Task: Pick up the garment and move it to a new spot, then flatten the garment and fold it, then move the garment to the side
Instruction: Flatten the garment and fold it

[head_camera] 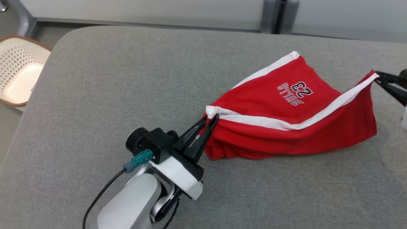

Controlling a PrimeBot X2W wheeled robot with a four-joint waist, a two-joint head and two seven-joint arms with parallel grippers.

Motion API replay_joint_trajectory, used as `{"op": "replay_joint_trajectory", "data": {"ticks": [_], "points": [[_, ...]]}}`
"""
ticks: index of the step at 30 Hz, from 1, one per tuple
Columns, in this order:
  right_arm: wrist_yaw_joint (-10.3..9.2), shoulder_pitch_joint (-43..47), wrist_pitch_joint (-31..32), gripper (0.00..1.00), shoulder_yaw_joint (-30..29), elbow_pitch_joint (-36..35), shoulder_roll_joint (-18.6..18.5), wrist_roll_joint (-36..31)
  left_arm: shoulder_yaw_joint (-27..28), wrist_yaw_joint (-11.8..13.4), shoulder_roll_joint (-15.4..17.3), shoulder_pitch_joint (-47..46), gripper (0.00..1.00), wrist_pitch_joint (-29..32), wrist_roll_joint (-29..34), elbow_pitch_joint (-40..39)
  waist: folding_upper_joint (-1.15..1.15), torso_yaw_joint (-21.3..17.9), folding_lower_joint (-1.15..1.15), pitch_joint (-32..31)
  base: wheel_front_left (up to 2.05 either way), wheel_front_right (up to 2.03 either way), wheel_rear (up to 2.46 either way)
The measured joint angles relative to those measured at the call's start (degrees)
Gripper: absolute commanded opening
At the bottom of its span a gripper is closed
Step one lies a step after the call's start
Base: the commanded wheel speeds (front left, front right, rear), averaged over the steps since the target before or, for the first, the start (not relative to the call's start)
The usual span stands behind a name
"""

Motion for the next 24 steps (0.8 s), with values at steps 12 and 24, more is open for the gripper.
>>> {"op": "replay_joint_trajectory", "data": {"ticks": [12, 24], "points": [[0.00, -13.23, 2.98, 0.00, 4.55, 8.42, 2.15, -0.11, 1.98, -1.97, -6.06, -4.19, 0.00, -0.01, 2.87, 5.12, 0.00, 6.78, 0.00, 7.38, 0.00, 0.00, 0.00], [0.00, -16.24, 5.78, 0.00, 5.16, 14.16, 3.91, -1.44, 0.63, -2.35, -8.06, -6.59, 0.00, -0.09, 2.75, 6.89, 0.00, 11.60, 0.00, 13.41, 0.00, 0.00, 0.00]]}}
